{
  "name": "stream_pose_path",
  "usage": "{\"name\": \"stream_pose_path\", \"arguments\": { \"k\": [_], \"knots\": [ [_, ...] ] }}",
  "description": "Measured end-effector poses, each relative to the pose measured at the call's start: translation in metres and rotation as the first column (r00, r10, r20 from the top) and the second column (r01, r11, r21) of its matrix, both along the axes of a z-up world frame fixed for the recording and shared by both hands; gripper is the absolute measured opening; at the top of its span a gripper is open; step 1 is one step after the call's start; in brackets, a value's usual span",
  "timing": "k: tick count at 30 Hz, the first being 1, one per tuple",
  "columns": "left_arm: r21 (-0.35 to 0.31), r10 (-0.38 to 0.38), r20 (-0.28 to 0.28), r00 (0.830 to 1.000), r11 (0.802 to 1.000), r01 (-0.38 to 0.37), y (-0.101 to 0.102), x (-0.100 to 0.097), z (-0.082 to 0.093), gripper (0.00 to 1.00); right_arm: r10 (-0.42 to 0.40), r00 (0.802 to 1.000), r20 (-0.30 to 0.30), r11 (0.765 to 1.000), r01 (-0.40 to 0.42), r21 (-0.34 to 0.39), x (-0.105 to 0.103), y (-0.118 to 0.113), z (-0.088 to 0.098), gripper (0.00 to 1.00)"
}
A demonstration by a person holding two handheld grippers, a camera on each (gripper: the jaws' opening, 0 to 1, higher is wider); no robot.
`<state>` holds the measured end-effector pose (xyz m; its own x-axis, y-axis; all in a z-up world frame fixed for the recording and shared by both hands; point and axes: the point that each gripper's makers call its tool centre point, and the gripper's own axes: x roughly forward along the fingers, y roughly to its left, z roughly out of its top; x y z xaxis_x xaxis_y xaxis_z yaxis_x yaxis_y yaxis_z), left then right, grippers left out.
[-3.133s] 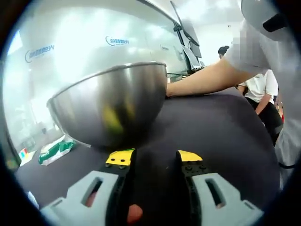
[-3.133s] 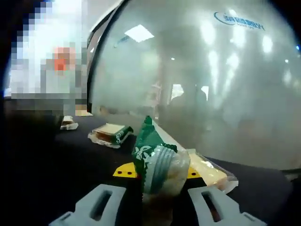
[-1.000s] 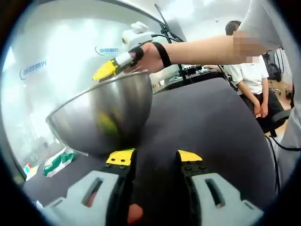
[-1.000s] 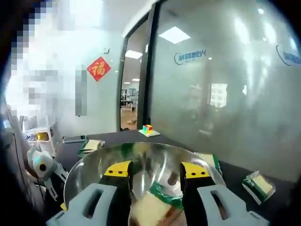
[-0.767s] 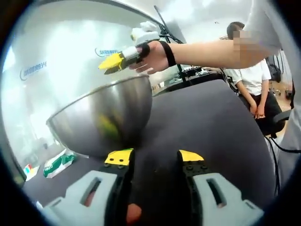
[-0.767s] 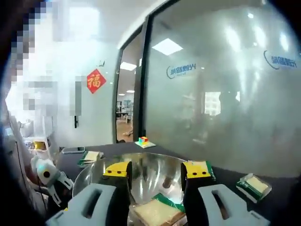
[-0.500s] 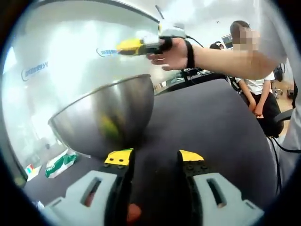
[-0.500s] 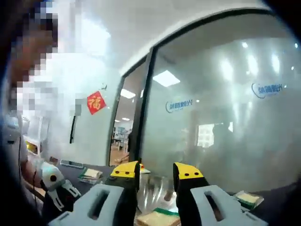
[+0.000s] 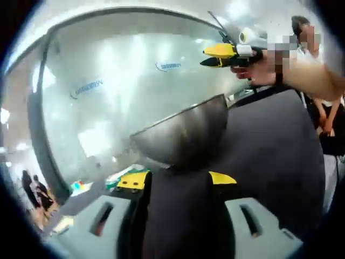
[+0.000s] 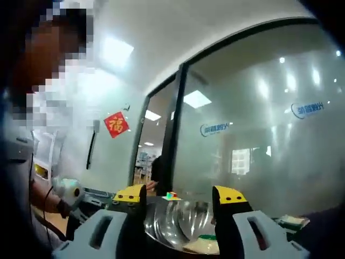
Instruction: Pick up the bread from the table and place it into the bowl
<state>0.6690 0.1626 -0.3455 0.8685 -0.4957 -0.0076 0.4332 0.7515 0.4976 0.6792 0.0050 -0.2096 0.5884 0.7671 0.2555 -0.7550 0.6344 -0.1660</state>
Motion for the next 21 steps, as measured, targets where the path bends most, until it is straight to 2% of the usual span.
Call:
{"name": "stream_pose_path", "arguments": {
  "k": [2, 5, 6, 7, 8, 9, 10, 12, 13, 15, 16, 17, 18, 19, 21],
  "knots": [
    [0.020, 0.044, 0.033, 0.998, 0.999, -0.045, 0.026, -0.009, 0.007, 0.37, 0.047, 0.999, 0.019, 0.997, -0.045, -0.067, -0.012, 0.027, -0.008, 0.49],
    [0.002, 0.077, 0.067, 0.995, 0.997, -0.077, 0.071, -0.024, 0.030, 0.41, 0.150, 0.987, 0.064, 0.972, -0.136, -0.190, -0.034, 0.082, -0.023, 0.47],
    [0.031, 0.077, 0.089, 0.993, 0.996, -0.080, 0.086, -0.027, 0.036, 0.46, 0.179, 0.982, 0.060, 0.961, -0.161, -0.225, -0.037, 0.097, -0.028, 0.47],
    [0.040, 0.043, 0.131, 0.990, 0.998, -0.048, 0.097, -0.030, 0.045, 0.52, 0.224, 0.973, 0.048, 0.950, -0.207, -0.235, -0.041, 0.114, -0.031, 0.47],
    [0.038, 0.042, 0.144, 0.989, 0.998, -0.048, 0.113, -0.031, 0.050, 0.58, 0.279, 0.960, 0.020, 0.934, -0.266, -0.238, -0.047, 0.133, -0.036, 0.50],
    [0.019, 0.073, 0.123, 0.990, 0.997, -0.076, 0.133, -0.029, 0.052, 0.62, 0.332, 0.943, -0.030, 0.916, -0.330, -0.228, -0.052, 0.152, -0.041, 0.54],
    [-0.022, 0.095, 0.090, 0.991, 0.995, -0.094, 0.151, -0.027, 0.053, 0.61, 0.373, 0.925, -0.076, 0.899, -0.380, -0.217, -0.056, 0.171, -0.046, 0.61],
    [-0.072, 0.106, 0.041, 0.994, 0.992, -0.103, 0.176, -0.022, 0.051, 0.58, 0.432, 0.889, -0.149, 0.865, -0.456, -0.210, -0.060, 0.208, -0.061, 0.64],
    [-0.088, 0.107, 0.008, 0.994, 0.991, -0.106, 0.191, -0.017, 0.046, 0.58, 0.428, 0.887, -0.171, 0.857, -0.459, -0.234, -0.057, 0.223, -0.072, 0.63],
    [-0.111, 0.104, -0.107, 0.989, 0.987, -0.115, 0.219, -0.007, 0.028, 0.54, 0.386, 0.903, -0.188, 0.847, -0.427, -0.315, -0.044, 0.248, -0.098, 0.63],
    [-0.113, 0.076, -0.126, 0.989, 0.989, -0.090, 0.225, -0.004, 0.023, 0.53, 0.361, 0.914, -0.184, 0.844, -0.404, -0.353, -0.033, 0.257, -0.110, 0.63],
    [-0.116, 0.048, -0.143, 0.989, 0.991, -0.064, 0.229, -0.001, 0.018, 0.52, 0.329, 0.921, -0.210, 0.843, -0.387, -0.374, -0.023, 0.264, -0.121, 0.63],
    [-0.105, 0.039, -0.143, 0.989, 0.993, -0.054, 0.235, 0.003, 0.016, 0.53, 0.327, 0.913, -0.244, 0.845, -0.398, -0.358, -0.019, 0.273, -0.127, 0.65],
    [-0.092, 0.026, -0.170, 0.985, 0.995, -0.042, 0.239, 0.007, 0.010, 0.55, 0.341, 0.908, -0.242, 0.841, -0.410, -0.354, -0.015, 0.281, -0.130, 0.68],
    [-0.045, 0.036, -0.240, 0.970, 0.998, -0.048, 0.250, 0.015, -0.005, 0.55, 0.338, 0.895, -0.290, 0.828, -0.430, -0.361, -0.008, 0.289, -0.142, 0.72]
  ]
}}
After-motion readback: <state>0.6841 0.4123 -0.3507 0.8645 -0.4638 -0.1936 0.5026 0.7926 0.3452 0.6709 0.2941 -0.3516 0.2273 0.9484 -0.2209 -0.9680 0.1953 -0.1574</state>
